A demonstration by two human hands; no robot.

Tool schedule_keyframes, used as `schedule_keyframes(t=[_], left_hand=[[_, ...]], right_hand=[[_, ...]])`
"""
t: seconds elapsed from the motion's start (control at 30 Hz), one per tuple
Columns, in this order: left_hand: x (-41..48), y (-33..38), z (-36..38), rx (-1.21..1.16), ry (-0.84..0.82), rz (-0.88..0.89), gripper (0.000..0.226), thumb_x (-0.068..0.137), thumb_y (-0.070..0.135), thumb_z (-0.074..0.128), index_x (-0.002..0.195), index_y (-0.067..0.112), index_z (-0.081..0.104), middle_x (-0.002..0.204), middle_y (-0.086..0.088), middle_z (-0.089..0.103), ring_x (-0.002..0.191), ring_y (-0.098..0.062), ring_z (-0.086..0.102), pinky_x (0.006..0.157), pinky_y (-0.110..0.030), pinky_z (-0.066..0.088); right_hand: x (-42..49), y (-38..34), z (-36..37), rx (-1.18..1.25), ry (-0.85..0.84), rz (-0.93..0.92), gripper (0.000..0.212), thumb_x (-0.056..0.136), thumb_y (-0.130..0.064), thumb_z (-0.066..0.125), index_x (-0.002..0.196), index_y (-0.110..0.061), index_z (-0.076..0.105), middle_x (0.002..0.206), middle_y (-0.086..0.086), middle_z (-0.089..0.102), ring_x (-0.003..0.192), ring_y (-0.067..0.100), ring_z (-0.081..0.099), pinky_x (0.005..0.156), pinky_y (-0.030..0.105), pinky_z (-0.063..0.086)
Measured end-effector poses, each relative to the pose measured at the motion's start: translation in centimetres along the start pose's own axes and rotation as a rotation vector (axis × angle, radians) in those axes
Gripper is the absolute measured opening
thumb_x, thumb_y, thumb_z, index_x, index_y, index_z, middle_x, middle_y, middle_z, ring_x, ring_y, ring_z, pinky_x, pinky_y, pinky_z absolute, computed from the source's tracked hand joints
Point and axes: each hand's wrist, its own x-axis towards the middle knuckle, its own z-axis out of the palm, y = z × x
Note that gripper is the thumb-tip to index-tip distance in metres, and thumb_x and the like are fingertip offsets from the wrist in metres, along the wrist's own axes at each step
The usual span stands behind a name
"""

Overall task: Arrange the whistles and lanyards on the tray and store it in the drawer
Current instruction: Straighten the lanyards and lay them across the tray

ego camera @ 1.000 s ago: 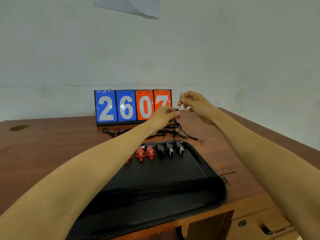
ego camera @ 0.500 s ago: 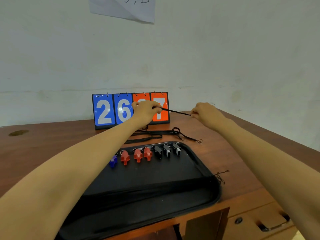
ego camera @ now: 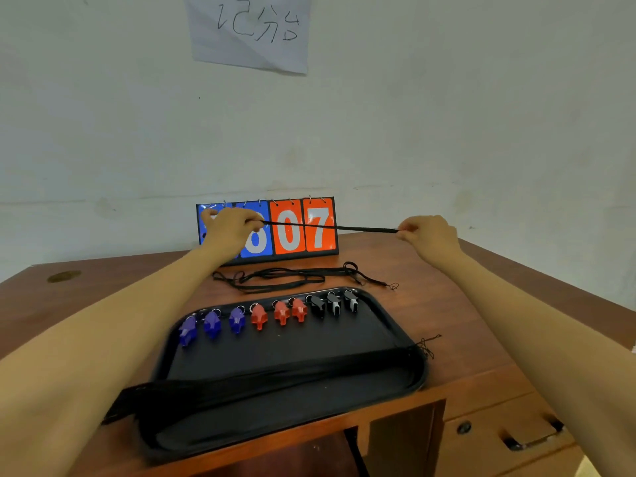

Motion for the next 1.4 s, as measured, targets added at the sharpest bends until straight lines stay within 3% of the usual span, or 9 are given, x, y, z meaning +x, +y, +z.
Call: schedule_keyframes(t=[0.13,0.23,0.33,0.47,0.63,0.8,0.93,1.13,1.4], left_hand=[[-3.8,-1.6,-2.5,0.018,-0.053,-0.065,0.030,0.098,0.026,0.040,0.111,0.022,0.066,0.097,0.001,0.065,0.091,-0.014,0.047,0.095,-0.036,0.019],[-6.9,-2.9,-4.1,0.050,-0.116,-0.074,0.028,0.098,0.028,0.041,0.114,0.024,0.063,0.108,0.003,0.066,0.109,-0.019,0.052,0.096,-0.036,0.019],[-9.6,-4.5,-5.5,-0.019,-0.117,-0.099,0.014,0.091,0.039,0.052,0.095,0.029,0.062,0.093,0.003,0.070,0.099,-0.017,0.056,0.088,-0.034,0.021],[-13.1,-5.5,-7.2,0.015,-0.138,-0.126,0.018,0.085,0.051,0.055,0.085,0.034,0.062,0.075,0.011,0.062,0.089,-0.015,0.054,0.083,-0.034,0.023],[-16.5,-5.9,-7.6,0.116,-0.240,-0.144,0.027,0.097,0.035,0.042,0.115,0.034,0.062,0.112,0.006,0.067,0.115,-0.021,0.051,0.099,-0.037,0.022],[-18.6,-6.1,-7.5,0.009,-0.235,-0.184,0.010,0.090,0.039,0.053,0.090,0.031,0.059,0.086,0.010,0.066,0.105,-0.018,0.056,0.098,-0.037,0.022],[-19.8,-6.5,-7.5,0.089,-0.222,-0.199,0.017,0.090,0.044,0.053,0.093,0.033,0.065,0.109,0.006,0.066,0.110,-0.021,0.053,0.098,-0.037,0.024],[-20.7,-7.0,-7.1,0.015,-0.264,-0.236,0.013,0.089,0.044,0.053,0.089,0.037,0.064,0.110,0.006,0.065,0.113,-0.022,0.050,0.098,-0.038,0.025],[-21.4,-7.2,-6.4,0.075,-0.276,-0.221,0.024,0.088,0.052,0.050,0.097,0.038,0.066,0.103,0.007,0.062,0.112,-0.020,0.051,0.092,-0.038,0.024]], right_hand=[[-2.4,-0.8,-1.4,0.162,-0.131,-0.028,0.016,0.090,-0.027,0.057,0.097,-0.020,0.069,0.094,-0.001,0.070,0.091,0.020,0.064,0.087,0.039,0.051],[-4.6,-1.8,-2.4,0.184,-0.193,-0.069,0.019,0.092,-0.023,0.056,0.102,-0.014,0.069,0.094,0.003,0.070,0.073,0.010,0.058,0.073,0.025,0.047],[-6.7,-2.5,-3.1,0.215,-0.222,-0.075,0.020,0.089,-0.022,0.062,0.105,-0.013,0.069,0.097,0.004,0.071,0.086,0.010,0.058,0.085,0.024,0.042],[-9.3,-2.8,-3.7,0.204,-0.272,-0.018,0.022,0.079,-0.030,0.072,0.095,-0.015,0.067,0.093,0.002,0.069,0.089,0.015,0.060,0.079,0.028,0.043],[-12.3,-2.9,-3.9,0.178,-0.353,-0.040,0.016,0.084,-0.018,0.067,0.097,-0.011,0.072,0.102,0.005,0.069,0.092,0.013,0.056,0.091,0.027,0.040],[-13.9,-2.5,-3.3,0.087,-0.404,-0.028,0.014,0.087,-0.018,0.064,0.096,-0.012,0.071,0.107,0.005,0.069,0.102,0.019,0.060,0.094,0.032,0.043],[-14.6,-2.1,-3.0,0.011,-0.436,-0.036,0.008,0.087,-0.023,0.064,0.089,-0.019,0.071,0.102,0.002,0.070,0.098,0.018,0.061,0.096,0.041,0.047],[-15.2,-1.5,-2.1,-0.061,-0.427,0.009,0.011,0.088,-0.025,0.061,0.078,-0.030,0.062,0.094,-0.004,0.065,0.098,0.021,0.061,0.096,0.047,0.046],[-15.3,-1.4,-1.9,-0.113,-0.452,-0.065,0.020,0.090,-0.029,0.058,0.106,-0.024,0.069,0.120,0.000,0.065,0.111,0.020,0.057,0.101,0.048,0.042]])
